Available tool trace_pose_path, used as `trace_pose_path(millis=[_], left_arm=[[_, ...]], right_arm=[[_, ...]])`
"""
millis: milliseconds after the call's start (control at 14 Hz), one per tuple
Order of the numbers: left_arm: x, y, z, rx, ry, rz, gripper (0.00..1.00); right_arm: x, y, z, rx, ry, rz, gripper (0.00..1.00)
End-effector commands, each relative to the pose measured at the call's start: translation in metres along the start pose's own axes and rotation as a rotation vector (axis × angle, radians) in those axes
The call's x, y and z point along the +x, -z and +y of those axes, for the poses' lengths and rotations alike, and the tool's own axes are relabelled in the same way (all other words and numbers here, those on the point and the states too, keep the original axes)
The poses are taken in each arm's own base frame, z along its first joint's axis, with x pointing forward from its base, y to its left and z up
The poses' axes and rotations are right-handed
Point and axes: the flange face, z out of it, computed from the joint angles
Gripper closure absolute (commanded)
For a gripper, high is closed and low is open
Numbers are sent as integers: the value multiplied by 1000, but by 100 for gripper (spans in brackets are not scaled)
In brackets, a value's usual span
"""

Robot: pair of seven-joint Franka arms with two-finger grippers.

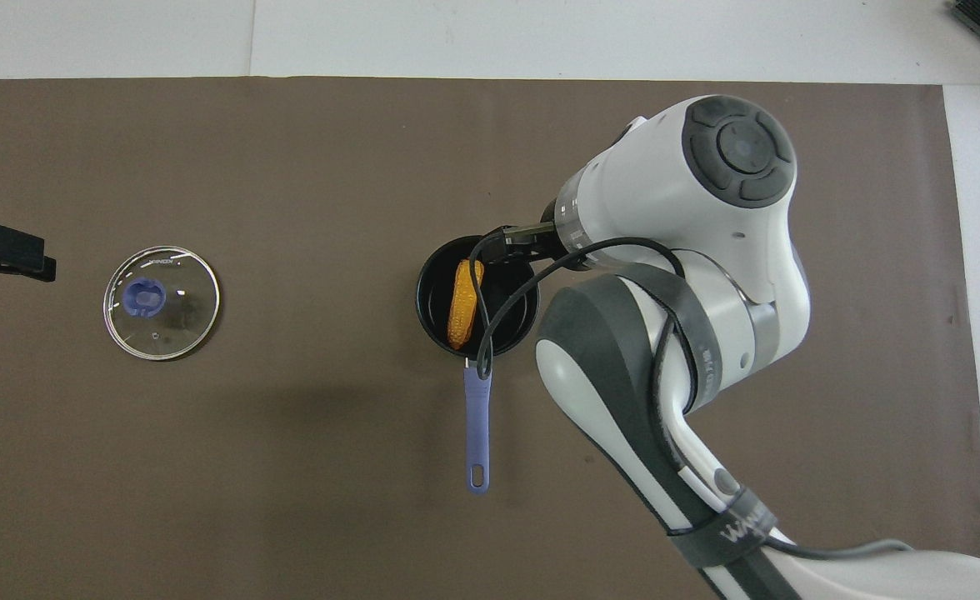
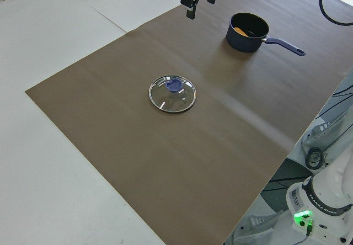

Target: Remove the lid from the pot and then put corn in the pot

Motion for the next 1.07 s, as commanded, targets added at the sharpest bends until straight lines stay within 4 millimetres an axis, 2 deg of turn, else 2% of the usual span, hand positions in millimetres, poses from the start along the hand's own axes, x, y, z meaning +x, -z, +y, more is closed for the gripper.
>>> trace_pose_path(millis=[0, 214, 500, 643, 786, 929, 1000], left_arm=[[-8, 2, -1, -9, 8, -5, 0], [-7, 1, -2, -9, 9, -6, 0], [-8, 2, -1, -9, 8, -5, 0], [-8, 2, -2, -9, 9, -5, 0], [-7, 1, -2, -9, 9, -6, 0], [-7, 1, -1, -9, 9, -8, 0], [-7, 1, -2, -9, 11, -6, 0]], right_arm=[[-12, 37, 35, -26, -66, -2, 0], [-19, 68, 64, -52, -102, 16, 0], [-43, 110, 73, -56, -114, 36, 0], [-53, 132, 89, -60, -131, 41, 0], [-56, 144, 116, -90, -126, 27, 0], [-63, 145, 130, -153, -23, -1, 0], [-64, 142, 141, -172, -25, -12, 0]])
